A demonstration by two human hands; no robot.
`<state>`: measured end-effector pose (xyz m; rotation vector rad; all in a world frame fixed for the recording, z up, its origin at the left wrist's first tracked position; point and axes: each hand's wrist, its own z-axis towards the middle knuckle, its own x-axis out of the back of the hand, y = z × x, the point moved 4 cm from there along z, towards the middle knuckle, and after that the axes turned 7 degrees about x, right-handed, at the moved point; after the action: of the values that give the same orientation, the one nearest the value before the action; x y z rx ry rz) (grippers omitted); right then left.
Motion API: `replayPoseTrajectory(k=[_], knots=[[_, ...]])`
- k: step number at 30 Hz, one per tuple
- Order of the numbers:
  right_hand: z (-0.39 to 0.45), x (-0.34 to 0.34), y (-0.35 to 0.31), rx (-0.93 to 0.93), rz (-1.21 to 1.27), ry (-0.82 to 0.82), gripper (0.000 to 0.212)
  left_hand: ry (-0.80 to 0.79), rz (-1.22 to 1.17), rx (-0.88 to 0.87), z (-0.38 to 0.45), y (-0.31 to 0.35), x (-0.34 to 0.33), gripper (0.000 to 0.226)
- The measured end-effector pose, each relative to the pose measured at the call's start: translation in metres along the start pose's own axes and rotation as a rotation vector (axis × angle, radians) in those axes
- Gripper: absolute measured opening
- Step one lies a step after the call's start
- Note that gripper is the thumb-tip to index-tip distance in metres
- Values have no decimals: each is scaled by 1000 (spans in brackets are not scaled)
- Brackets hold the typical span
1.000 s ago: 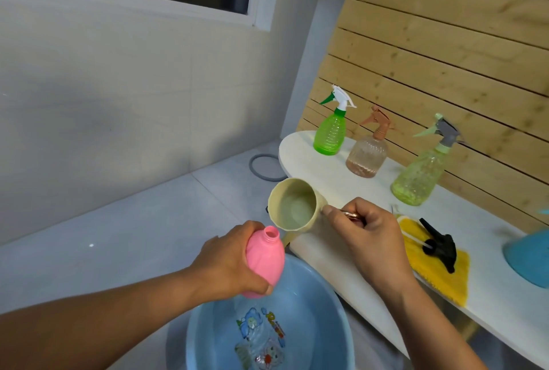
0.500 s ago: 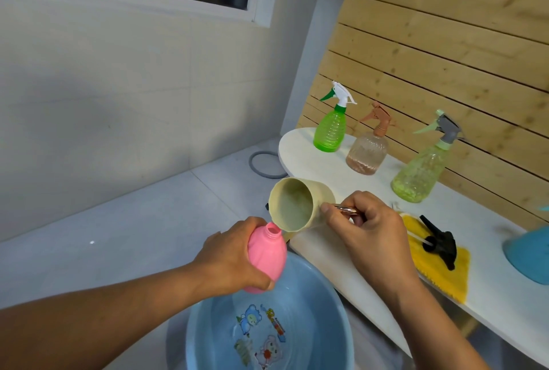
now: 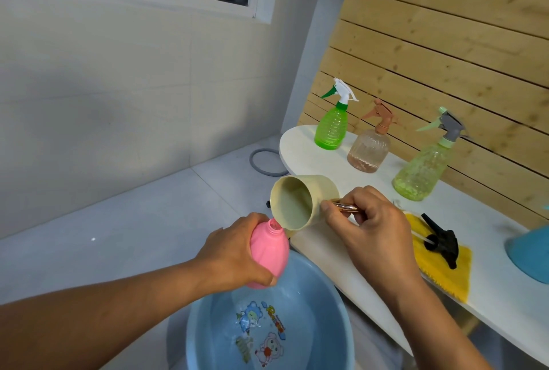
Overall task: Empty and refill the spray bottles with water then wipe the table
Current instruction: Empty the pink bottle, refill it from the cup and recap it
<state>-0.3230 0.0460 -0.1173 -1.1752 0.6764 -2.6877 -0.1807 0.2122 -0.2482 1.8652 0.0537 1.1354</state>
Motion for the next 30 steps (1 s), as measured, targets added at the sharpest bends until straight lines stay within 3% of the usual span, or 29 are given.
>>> replayPoseTrajectory(k=[30], knots=[[1, 4, -12, 133, -166, 41, 23, 6, -5, -10, 3, 0, -2, 103]])
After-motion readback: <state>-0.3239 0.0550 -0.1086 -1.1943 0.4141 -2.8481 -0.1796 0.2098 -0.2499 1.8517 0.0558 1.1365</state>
